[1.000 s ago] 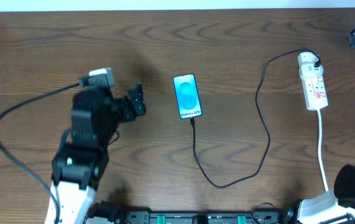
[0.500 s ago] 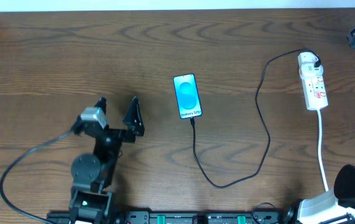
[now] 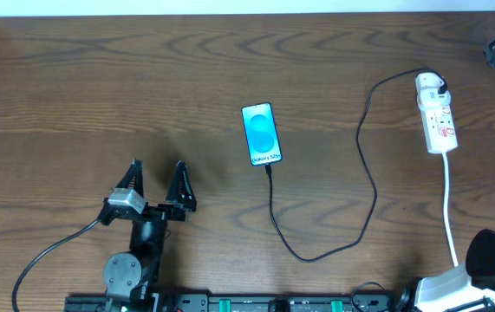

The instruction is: Plug charger to phone and switch on socket

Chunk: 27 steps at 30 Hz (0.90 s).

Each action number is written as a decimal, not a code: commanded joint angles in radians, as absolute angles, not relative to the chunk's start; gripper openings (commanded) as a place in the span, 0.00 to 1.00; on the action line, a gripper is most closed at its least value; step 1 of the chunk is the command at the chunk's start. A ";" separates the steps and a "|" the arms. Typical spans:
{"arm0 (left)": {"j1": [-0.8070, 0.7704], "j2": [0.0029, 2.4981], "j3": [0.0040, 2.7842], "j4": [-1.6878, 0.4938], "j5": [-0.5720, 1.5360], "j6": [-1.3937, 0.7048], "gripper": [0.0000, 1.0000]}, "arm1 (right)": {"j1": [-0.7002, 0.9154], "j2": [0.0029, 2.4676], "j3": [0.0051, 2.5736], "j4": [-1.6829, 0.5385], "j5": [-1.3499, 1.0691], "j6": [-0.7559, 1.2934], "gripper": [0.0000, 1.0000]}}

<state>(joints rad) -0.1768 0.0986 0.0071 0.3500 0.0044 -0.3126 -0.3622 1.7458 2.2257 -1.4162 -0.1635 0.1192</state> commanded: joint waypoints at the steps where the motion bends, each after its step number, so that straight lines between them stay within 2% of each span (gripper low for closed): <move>1: -0.171 0.061 0.004 0.250 -0.097 -0.299 0.98 | -0.358 1.750 2.231 -1.414 -0.163 0.126 0.99; 10: -0.167 0.001 0.004 -0.058 -0.204 -0.298 0.98 | -0.358 1.750 2.231 -1.414 -0.163 0.126 0.99; 17: -0.155 0.001 0.004 -0.056 -0.179 -0.270 0.98 | -0.358 1.750 2.231 -1.414 -0.163 0.126 0.99; 22: -0.104 0.001 0.004 -0.072 -0.003 -0.099 0.98 | -0.358 1.750 2.231 -1.414 -0.163 0.126 0.99; 27: -0.031 0.001 0.004 -0.067 0.071 -0.086 0.98 | -0.358 1.750 2.231 -1.414 -0.163 0.126 0.99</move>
